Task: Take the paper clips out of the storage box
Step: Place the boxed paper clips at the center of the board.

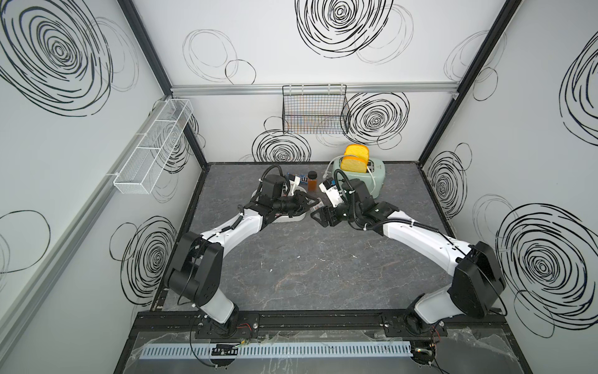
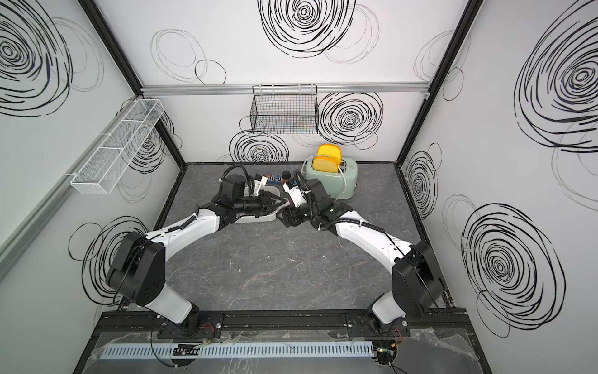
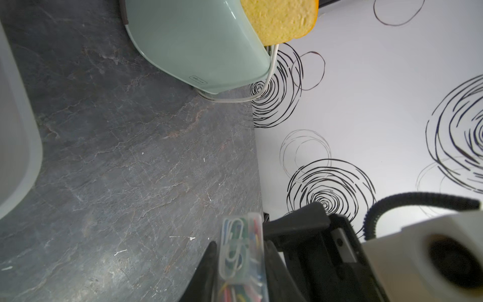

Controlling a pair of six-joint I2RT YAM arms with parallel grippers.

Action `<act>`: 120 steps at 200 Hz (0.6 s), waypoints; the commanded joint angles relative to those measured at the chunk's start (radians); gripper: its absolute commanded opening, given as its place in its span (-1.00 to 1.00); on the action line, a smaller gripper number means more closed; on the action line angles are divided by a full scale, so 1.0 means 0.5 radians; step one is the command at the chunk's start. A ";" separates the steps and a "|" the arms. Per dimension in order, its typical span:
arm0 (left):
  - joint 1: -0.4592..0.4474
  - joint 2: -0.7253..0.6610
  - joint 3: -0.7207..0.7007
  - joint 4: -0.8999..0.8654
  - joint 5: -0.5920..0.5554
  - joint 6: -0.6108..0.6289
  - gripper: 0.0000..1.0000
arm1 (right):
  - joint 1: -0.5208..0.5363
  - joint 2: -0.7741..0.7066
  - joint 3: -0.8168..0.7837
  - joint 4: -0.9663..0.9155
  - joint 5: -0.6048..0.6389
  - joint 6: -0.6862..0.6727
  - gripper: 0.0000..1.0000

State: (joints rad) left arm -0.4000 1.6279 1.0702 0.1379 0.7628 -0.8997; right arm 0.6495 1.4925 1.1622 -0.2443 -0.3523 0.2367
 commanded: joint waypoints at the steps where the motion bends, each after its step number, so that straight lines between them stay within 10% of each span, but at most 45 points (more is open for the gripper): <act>1: -0.051 0.058 0.076 0.105 0.093 0.297 -0.81 | -0.080 -0.093 0.102 -0.184 -0.262 0.042 0.52; 120: -0.157 0.241 0.225 0.224 0.096 0.287 -0.80 | -0.020 -0.189 0.044 -0.478 0.330 -0.086 0.53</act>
State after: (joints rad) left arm -0.4709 1.7374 1.1347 0.1734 0.7887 -0.7670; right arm 0.6331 1.4597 1.2053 -0.4446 -0.2539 0.2134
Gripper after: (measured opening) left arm 0.273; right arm 0.766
